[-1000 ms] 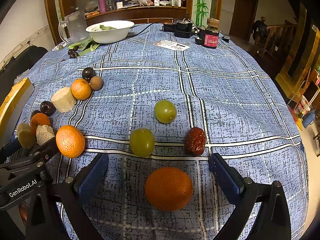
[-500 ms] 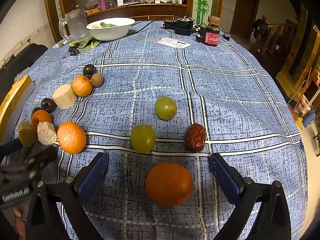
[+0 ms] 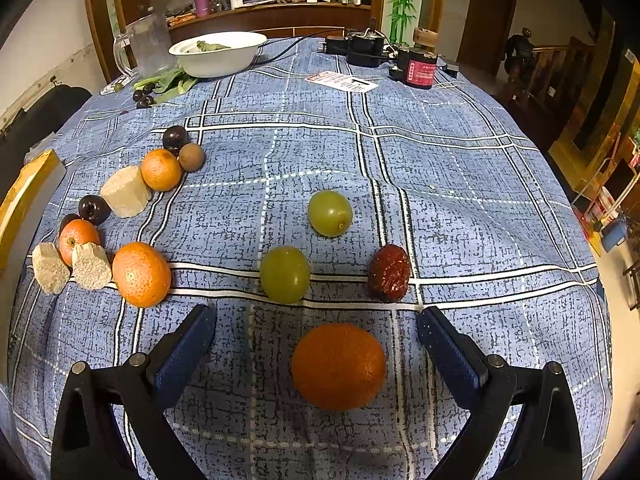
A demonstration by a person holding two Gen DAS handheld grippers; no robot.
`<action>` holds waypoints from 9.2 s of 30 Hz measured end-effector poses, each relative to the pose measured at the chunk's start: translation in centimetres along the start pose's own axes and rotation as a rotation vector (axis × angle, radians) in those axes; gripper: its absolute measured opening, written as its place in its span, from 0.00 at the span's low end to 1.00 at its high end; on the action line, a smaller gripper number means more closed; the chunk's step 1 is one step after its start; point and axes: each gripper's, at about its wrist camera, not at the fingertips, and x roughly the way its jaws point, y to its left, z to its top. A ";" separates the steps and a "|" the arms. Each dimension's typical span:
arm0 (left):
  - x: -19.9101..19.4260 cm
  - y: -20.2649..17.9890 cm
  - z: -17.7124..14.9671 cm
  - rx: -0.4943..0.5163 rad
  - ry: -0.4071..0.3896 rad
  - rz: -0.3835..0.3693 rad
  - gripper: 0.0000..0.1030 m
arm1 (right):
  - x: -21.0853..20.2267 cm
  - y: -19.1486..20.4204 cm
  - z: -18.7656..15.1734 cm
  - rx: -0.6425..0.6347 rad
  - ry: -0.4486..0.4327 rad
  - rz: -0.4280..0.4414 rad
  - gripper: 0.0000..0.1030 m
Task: Organize fruits
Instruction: 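Move both tools from the tray toward the fruit on the cloth, then grasp an orange with the right tool while the left tool grasps a white yam cube, then carry both over the tray and open both tools to drop them in, then withdraw both open tools from the tray back toward the fruit, then grasp a second orange with the right tool while the left tool grasps a yam cube, then carry both over the tray and open both tools to release them, then withdraw both open tools from the tray toward the remaining fruit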
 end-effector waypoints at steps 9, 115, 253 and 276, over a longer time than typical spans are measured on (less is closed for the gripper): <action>-1.7 3.6 0.2 -0.021 -0.022 -0.010 1.00 | -6.3 -2.1 -1.8 0.068 -0.146 0.077 0.99; -6.0 6.1 -1.2 0.103 -0.127 0.194 0.79 | -11.2 19.0 -3.0 -0.233 -0.167 0.494 0.58; 4.1 18.6 2.2 -0.235 0.100 0.013 0.69 | -4.8 33.4 1.8 -0.439 -0.079 0.487 0.57; 0.0 5.4 0.5 -0.072 0.083 -0.108 0.78 | -8.7 10.8 -3.4 -0.178 -0.141 0.345 0.60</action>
